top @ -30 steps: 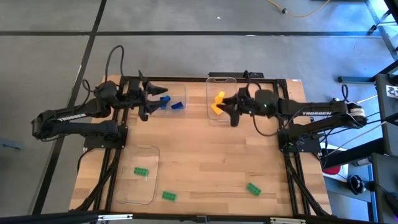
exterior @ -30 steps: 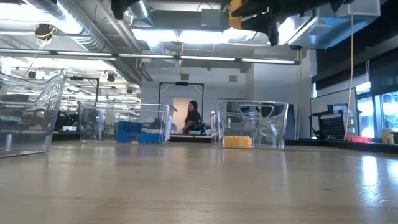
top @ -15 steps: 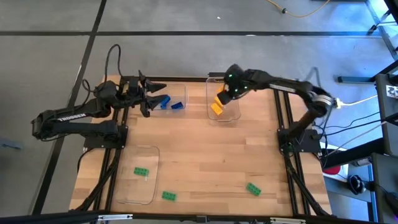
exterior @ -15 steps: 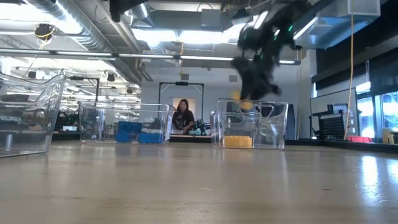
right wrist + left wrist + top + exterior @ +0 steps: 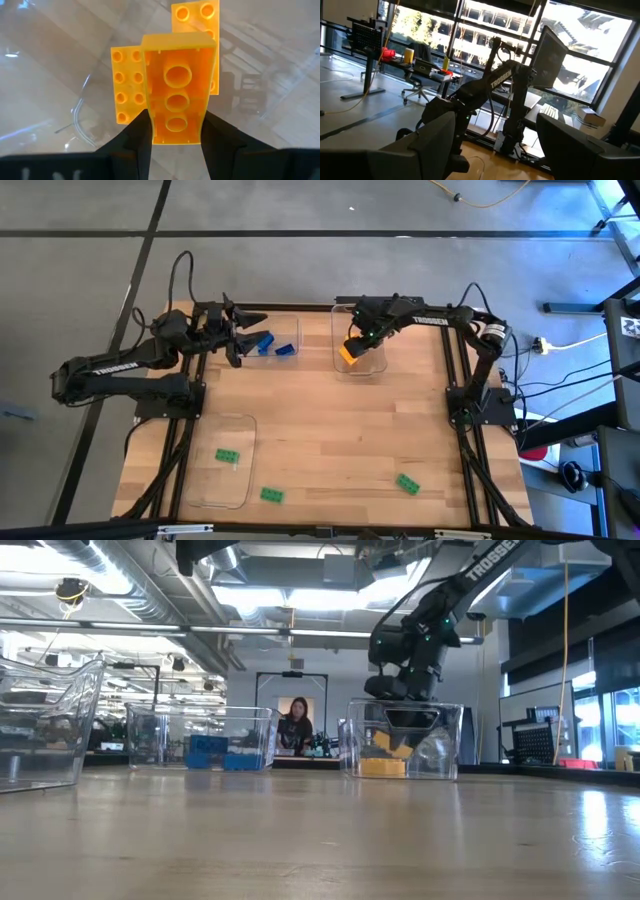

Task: Sort & place blocks by color
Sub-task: Put the yellow game piece into the top right transparent bin, then put the right green game piece into the bottom left transparent bin

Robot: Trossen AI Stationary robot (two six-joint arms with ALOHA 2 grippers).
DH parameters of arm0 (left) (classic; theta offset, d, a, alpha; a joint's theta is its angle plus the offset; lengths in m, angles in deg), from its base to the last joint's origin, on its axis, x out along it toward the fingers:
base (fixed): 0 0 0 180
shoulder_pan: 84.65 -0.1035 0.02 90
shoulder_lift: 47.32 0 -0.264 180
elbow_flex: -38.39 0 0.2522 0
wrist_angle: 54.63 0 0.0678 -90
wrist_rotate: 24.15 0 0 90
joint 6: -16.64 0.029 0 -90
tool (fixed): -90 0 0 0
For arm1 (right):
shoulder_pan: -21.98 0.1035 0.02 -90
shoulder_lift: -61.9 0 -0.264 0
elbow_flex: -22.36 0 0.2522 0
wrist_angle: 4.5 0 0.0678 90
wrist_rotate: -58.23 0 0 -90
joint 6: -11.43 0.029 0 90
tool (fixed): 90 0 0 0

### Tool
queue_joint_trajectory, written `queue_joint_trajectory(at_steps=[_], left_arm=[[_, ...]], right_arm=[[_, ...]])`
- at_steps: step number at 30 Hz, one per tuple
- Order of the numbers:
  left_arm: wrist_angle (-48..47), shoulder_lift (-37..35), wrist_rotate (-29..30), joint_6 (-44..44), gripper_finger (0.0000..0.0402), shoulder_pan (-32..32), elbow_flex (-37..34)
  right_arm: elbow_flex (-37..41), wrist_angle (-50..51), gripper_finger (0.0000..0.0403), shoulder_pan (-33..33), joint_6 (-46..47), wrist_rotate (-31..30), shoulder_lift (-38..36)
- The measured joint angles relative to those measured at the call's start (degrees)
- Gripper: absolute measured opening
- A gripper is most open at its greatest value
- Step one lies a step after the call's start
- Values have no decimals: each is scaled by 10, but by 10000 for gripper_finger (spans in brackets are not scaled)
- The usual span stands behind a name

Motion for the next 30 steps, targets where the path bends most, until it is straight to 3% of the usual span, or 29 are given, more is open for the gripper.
queue_joint_trajectory(at_steps=[6, 13, 16, 23, 30], left_arm=[[0, 0, 0, 0, 271, 0, 0], [0, 0, -3, 0, 271, 0, 0], [-1, 0, -3, 0, 271, 0, 0], [-1, 0, -30, 0, 271, 0, 0], [-2, -3, -68, 0, 271, 0, 1]], right_arm=[[0, -1, 135, 0, 13, 0, 0], [0, -3, 270, 1, 14, -1, -1], [0, -3, 300, 1, 14, 0, -9], [0, -3, 309, 30, -13, -4, -109], [0, -39, 311, 148, -19, -75, -237]])
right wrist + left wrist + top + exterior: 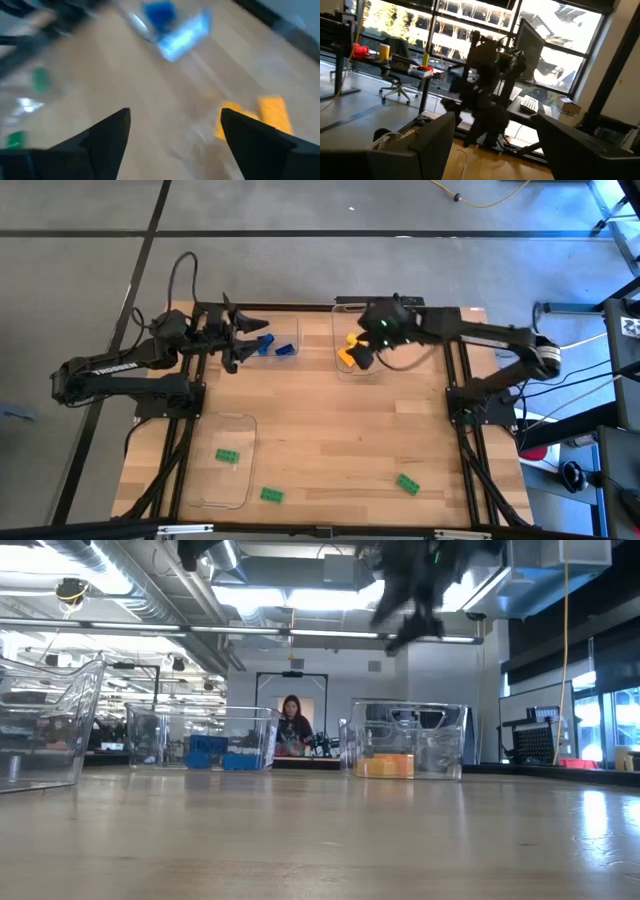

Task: Sort & place blocks by color
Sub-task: Put the right green game piece into the bottom left transparent bin

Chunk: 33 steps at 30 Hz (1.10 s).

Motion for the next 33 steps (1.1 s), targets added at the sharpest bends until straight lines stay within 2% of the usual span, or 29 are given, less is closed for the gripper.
queue_joint_trajectory(at_steps=[5, 9, 14, 17, 21, 24, 26, 33], left_arm=[[-1, 0, -28, 0, 271, 0, 0], [-2, 0, -29, 2, 271, 0, 0], [-6, 0, -27, 6, 271, 0, 0], [-15, 0, -27, 19, 271, 0, 0], [-27, 1, -27, 16, 271, 0, 0], [-28, 1, -25, 5, 271, 11, 0], [-28, 1, -16, 8, 271, 29, 0], [-29, 24, 57, 59, 270, 98, -1]], right_arm=[[0, -60, 311, 113, 16, -72, -55], [0, -77, 311, 185, 10, -127, -74], [35, -112, 311, 243, 2, -146, -87], [109, -206, 311, 263, 4, -134, -115], [211, -424, 311, 265, 22, -91, -153], [254, -537, 311, 265, 16, -84, -167], [262, -563, 311, 265, 0, -83, -167], [259, -562, 311, 265, -41, -82, -167]])
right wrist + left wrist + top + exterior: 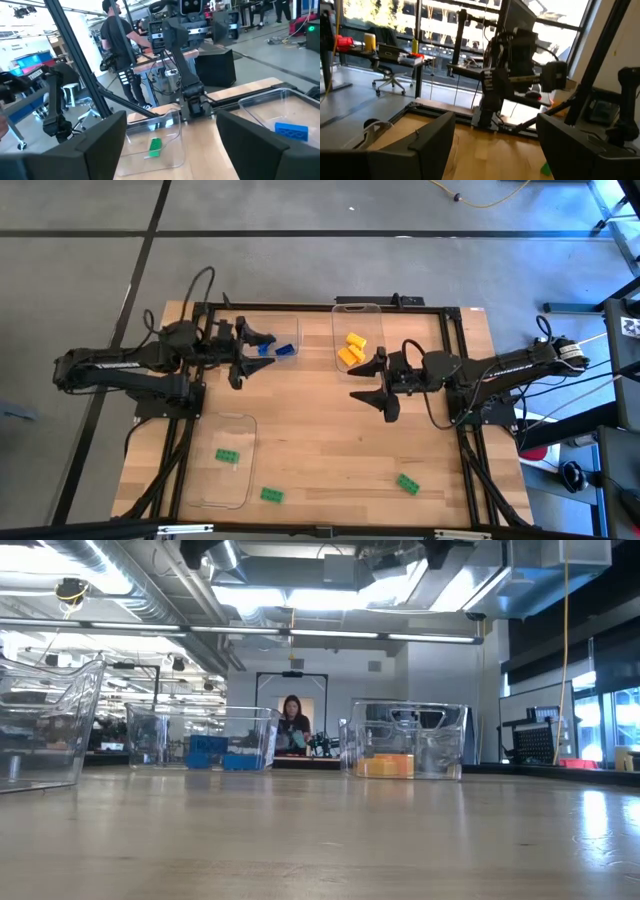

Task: Sort & place blocks by color
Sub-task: Put the right green game piece into the bottom left transparent bin

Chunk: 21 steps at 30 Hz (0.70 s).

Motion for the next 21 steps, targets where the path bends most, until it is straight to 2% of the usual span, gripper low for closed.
queue_joint_trajectory(at_steps=[5, 8, 11, 15, 18, 21], left_arm=[[-1, 0, 11, 2, 270, 16, 0], [0, 0, 12, 1, 270, 18, 0], [0, -1, 12, -7, 270, 18, 0], [1, -1, 12, -11, 270, 18, 0], [0, -1, 12, -12, 270, 18, 0], [0, -1, 12, -13, 270, 18, 0]], right_arm=[[0, 5, 311, 0, 23, -4, 0], [-12, 39, 311, 1, 95, -1, 0], [-81, 240, 311, 23, 148, 8, 6], [-185, 528, 311, 89, 213, 13, 46], [-239, 668, 311, 154, 292, 31, 81], [-251, 740, 311, 223, 410, 79, 120]])
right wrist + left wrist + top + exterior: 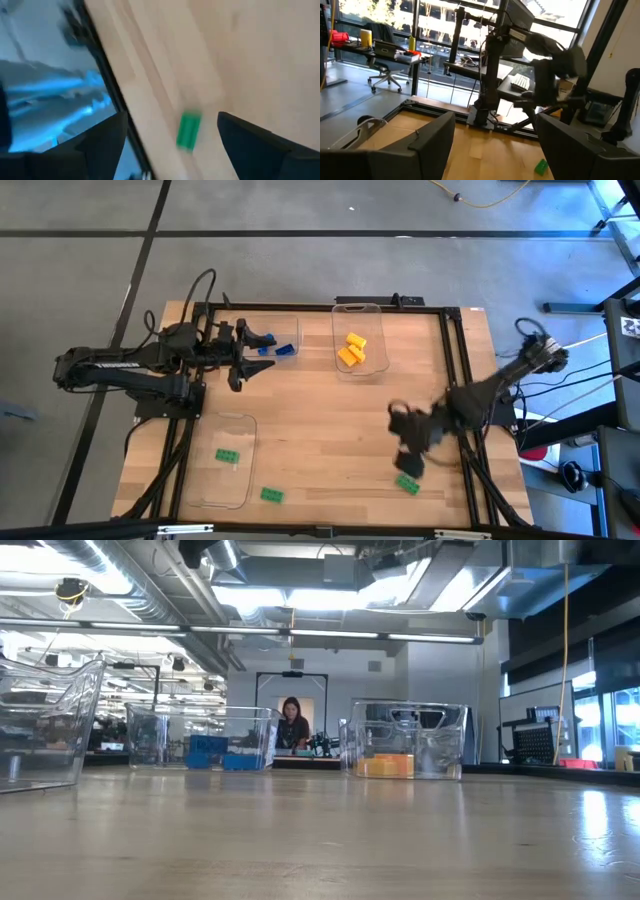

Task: Sort & place blocks by color
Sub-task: Put the right green game piece into the bottom left transparent bin

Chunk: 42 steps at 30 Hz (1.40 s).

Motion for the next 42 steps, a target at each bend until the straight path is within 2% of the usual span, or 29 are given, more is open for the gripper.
queue_joint_trajectory(at_steps=[6, 12, 17, 26, 34, 38, 42], left_arm=[[0, 0, 0, 0, 270, 0, 0], [1, 0, 12, -2, 270, 0, 0], [15, 0, 12, -2, 270, 0, 0], [16, 0, 12, -12, 270, 0, 0], [18, 0, 12, -13, 270, 0, 0], [18, 0, 12, -13, 270, 0, 0], [18, 0, 13, -13, 270, 0, 0]], right_arm=[[1, 20, 311, 108, 176, 22, 100], [1, 18, 311, 131, 248, 44, 205], [1, 18, 311, 129, 229, 83, 271], [3, 7, 311, 122, 190, 81, 306], [66, -102, 308, 121, 219, 117, 302], [73, -102, 275, 121, 212, 119, 303], [74, -84, 206, 121, 179, 119, 304]])
